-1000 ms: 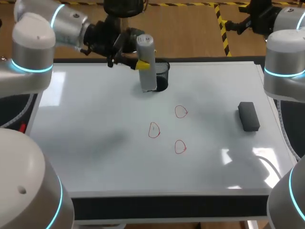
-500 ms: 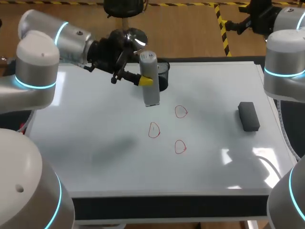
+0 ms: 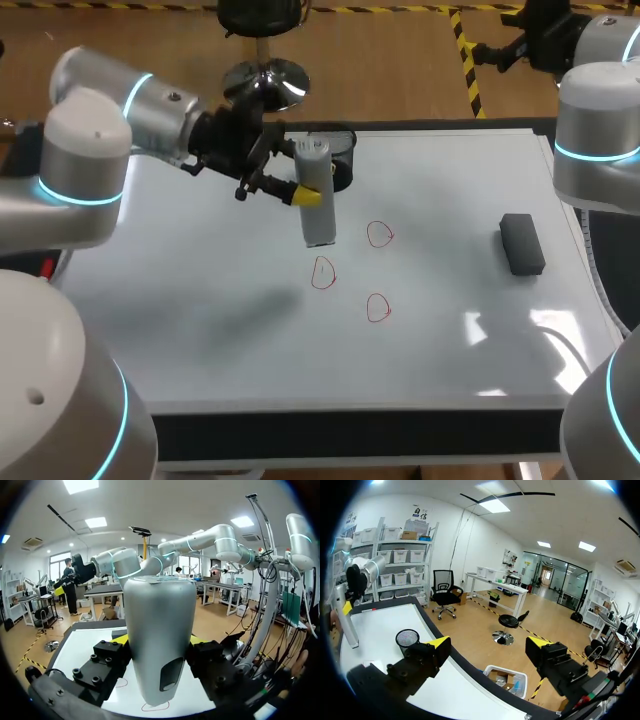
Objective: Pick up the inspection probe, press it on each red-marked spot on the whiteboard one by one, put down the probe, pick up the eraser, and wipe off all the red marks.
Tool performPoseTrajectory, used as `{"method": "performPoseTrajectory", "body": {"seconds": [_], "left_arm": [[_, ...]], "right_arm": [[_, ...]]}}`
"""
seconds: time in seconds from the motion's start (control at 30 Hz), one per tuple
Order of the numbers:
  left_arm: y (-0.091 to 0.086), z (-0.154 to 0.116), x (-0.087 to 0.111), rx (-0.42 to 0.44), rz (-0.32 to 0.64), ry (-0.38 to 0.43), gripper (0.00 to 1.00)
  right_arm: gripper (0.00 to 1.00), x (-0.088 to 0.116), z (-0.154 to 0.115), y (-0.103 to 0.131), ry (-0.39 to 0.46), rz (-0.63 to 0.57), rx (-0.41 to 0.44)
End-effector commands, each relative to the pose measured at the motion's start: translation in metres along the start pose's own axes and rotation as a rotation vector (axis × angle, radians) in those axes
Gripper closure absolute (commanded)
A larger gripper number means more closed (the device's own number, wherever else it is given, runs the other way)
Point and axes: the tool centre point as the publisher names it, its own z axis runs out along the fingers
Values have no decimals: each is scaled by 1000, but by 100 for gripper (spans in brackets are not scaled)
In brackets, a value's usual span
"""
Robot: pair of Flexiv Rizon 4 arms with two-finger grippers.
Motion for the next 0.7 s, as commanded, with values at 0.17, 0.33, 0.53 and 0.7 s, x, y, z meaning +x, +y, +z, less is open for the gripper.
{"method": "performPoseTrajectory", "body": {"seconds": [0.17,0.33,0.53,0.7], "left_arm": [[16,10,-1,5,11,17,100],[25,18,-1,-16,7,21,100],[34,23,2,-17,7,23,100],[42,26,5,-16,-2,19,100]], "right_arm": [[0,0,0,0,0,0,0],[0,0,0,0,0,0,0],[0,0,0,0,0,0,0],[0,0,0,0,0,0,0]]}}
